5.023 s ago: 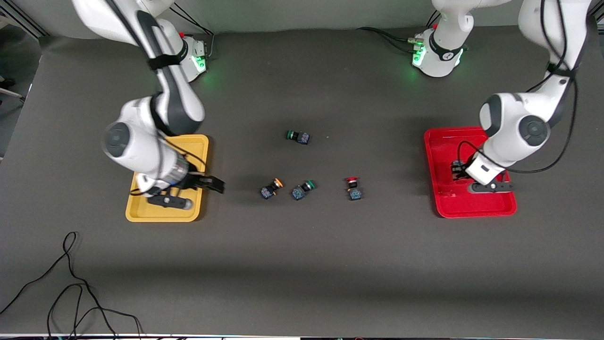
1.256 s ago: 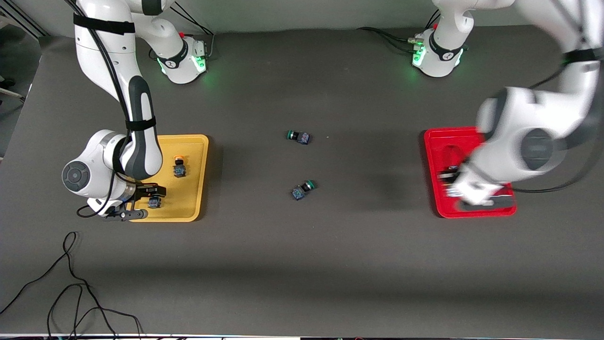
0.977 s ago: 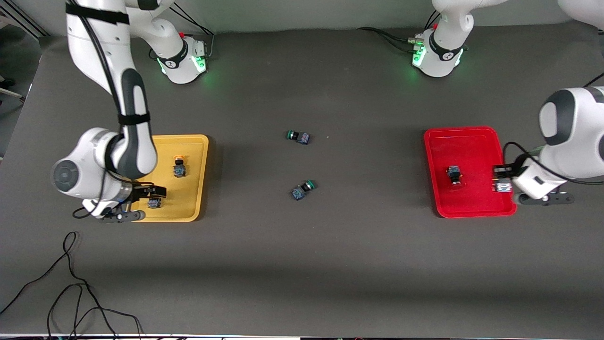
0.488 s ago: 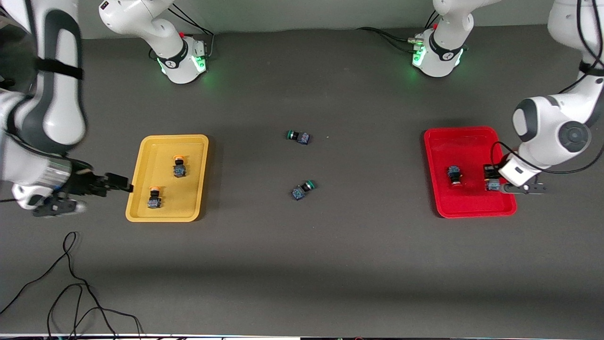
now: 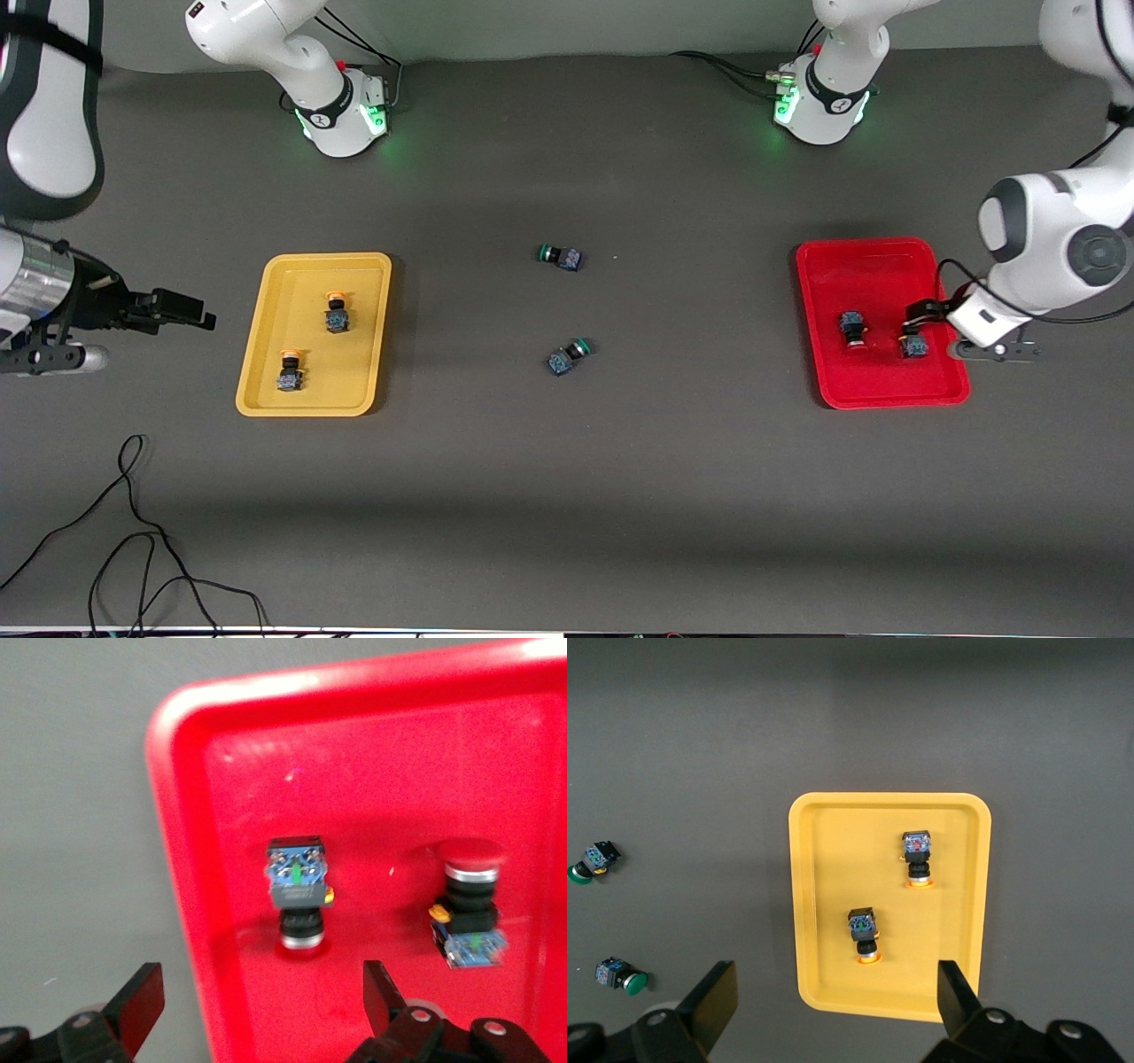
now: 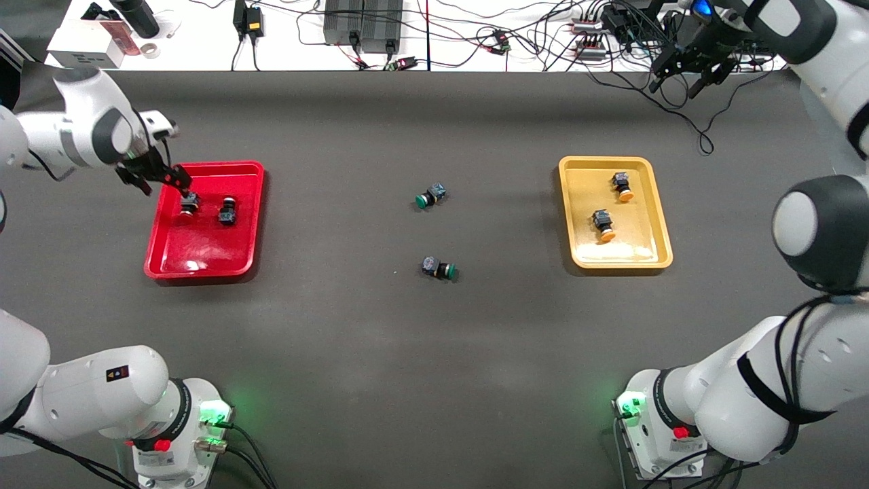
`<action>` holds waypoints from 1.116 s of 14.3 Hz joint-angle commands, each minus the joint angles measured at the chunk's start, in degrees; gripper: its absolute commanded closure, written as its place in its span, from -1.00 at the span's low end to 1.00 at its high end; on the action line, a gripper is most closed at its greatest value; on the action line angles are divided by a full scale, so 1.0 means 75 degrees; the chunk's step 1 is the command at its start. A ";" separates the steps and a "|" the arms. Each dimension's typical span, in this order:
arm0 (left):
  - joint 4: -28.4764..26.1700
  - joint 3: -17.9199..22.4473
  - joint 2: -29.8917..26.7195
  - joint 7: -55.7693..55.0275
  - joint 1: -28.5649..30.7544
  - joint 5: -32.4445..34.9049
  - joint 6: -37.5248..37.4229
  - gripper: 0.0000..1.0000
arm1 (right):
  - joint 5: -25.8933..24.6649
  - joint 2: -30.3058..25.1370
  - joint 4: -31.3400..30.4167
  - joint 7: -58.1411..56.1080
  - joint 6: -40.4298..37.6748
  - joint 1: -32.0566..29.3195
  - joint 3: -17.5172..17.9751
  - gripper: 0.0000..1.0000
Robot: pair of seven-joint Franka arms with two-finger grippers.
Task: Place red and yellow buttons in trays
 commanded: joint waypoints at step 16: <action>0.4212 0.0620 -0.1327 -0.0364 -0.2321 -0.1083 -0.5713 -0.99 | -0.1780 -0.2303 -0.0941 0.0912 -0.0505 -0.4496 0.5244 -1.00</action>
